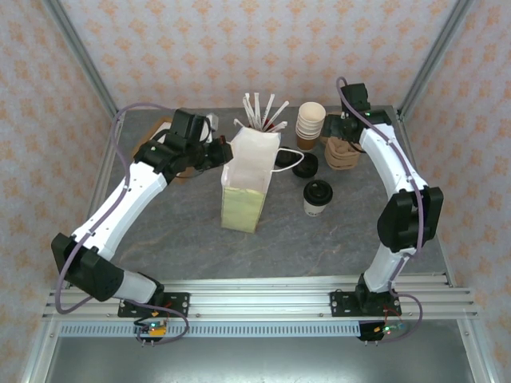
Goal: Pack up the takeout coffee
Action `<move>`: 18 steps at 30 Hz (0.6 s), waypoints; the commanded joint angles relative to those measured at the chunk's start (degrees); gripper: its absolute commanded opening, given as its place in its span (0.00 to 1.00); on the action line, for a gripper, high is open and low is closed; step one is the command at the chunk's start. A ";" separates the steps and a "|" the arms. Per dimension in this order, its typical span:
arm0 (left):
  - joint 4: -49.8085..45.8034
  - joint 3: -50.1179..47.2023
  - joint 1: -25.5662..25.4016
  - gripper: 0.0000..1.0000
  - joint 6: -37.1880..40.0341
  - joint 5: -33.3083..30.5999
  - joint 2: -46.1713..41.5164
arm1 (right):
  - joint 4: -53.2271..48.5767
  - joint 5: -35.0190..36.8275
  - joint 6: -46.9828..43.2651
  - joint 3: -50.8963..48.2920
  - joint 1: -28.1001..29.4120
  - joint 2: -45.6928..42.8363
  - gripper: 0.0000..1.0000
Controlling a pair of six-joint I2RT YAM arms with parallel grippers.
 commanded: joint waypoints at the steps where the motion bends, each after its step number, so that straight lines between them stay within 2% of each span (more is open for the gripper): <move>1: 7.31 -3.91 -0.73 0.01 -10.77 1.11 -3.60 | -3.04 -1.23 -0.67 3.67 -2.38 2.18 0.77; 9: 16.61 -12.64 -1.78 0.04 -23.28 0.28 -8.67 | -5.95 -2.92 -2.68 10.71 -5.04 9.31 0.68; 15: 15.04 -13.63 -1.87 0.19 -22.17 -3.02 -9.81 | -9.05 -2.81 -5.53 17.56 -5.76 16.62 0.61; 18: 14.73 -13.50 -1.91 0.25 -21.03 -2.17 -8.96 | -9.59 -3.71 -7.25 19.68 -5.81 19.09 0.58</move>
